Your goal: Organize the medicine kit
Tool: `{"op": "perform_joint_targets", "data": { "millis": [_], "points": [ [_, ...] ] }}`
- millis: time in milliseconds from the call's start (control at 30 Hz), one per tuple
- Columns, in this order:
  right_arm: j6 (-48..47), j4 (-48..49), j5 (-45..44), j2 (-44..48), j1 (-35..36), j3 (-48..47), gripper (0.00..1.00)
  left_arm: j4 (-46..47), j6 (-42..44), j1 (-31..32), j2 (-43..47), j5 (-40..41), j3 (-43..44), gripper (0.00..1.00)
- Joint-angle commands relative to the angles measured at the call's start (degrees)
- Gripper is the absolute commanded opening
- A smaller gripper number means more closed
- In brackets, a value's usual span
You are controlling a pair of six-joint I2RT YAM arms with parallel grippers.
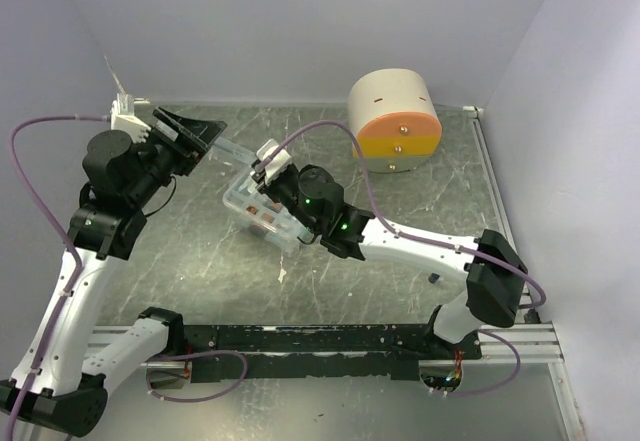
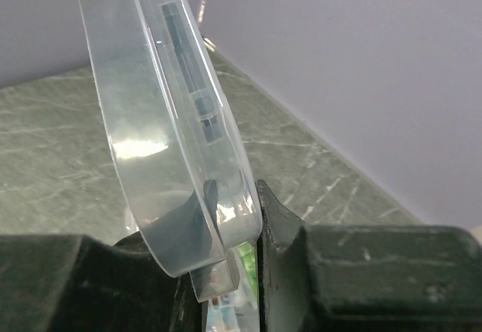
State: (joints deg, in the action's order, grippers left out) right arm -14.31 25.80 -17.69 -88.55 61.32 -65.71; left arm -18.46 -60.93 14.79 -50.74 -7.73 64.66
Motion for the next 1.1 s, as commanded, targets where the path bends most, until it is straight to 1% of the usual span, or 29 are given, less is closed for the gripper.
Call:
{"op": "perform_joint_targets", "data": {
  "millis": [0,133,267,367,567,633,733,800,933,1067],
  "points": [
    [-7.88,2.97,-3.83,3.51,0.12,1.12,0.15,-5.43,8.6,0.15,-1.32,-0.58,5.94,0.84],
    [-11.63,3.56,-4.84,4.17,0.14,1.61,0.15,-9.26,10.81,0.07,-2.07,4.54,6.29,0.86],
    [-14.76,5.09,-5.85,4.19,0.23,1.86,0.15,-7.71,7.4,-0.02,-2.26,4.69,4.31,0.84],
    [-16.05,5.4,-5.39,4.05,0.21,1.45,0.16,-4.42,3.98,-0.09,-2.5,4.9,2.53,0.77],
    [-16.44,5.22,-3.21,4.3,0.27,2.16,0.19,-1.24,-0.73,-0.11,-2.51,7.67,0.43,0.68],
    [-15.73,5.31,-2.86,4.52,0.29,2.57,0.24,0.76,-2.34,-0.15,-2.09,7.93,-1.12,0.62],
    [-13.07,2.81,-2.77,4.4,0.29,1.72,0.31,3.23,-3.56,-0.11,-1.99,8.1,-2.4,0.44],
    [-11.38,1.74,-1.99,4.75,0.29,2.07,0.36,3.85,-4.04,-0.16,-2.01,8.34,-2.63,0.37],
    [-7.9,0.85,-0.13,6.6,0.29,4.59,0.5,6.66,-4.78,-0.11,-1.52,8.29,-3.55,0.31],
    [-3.38,-2.57,2.34,9.62,0.3,6.66,0.63,8.84,-4.14,-0.15,-1.2,8.32,-4.06,0.3]
  ]
}}
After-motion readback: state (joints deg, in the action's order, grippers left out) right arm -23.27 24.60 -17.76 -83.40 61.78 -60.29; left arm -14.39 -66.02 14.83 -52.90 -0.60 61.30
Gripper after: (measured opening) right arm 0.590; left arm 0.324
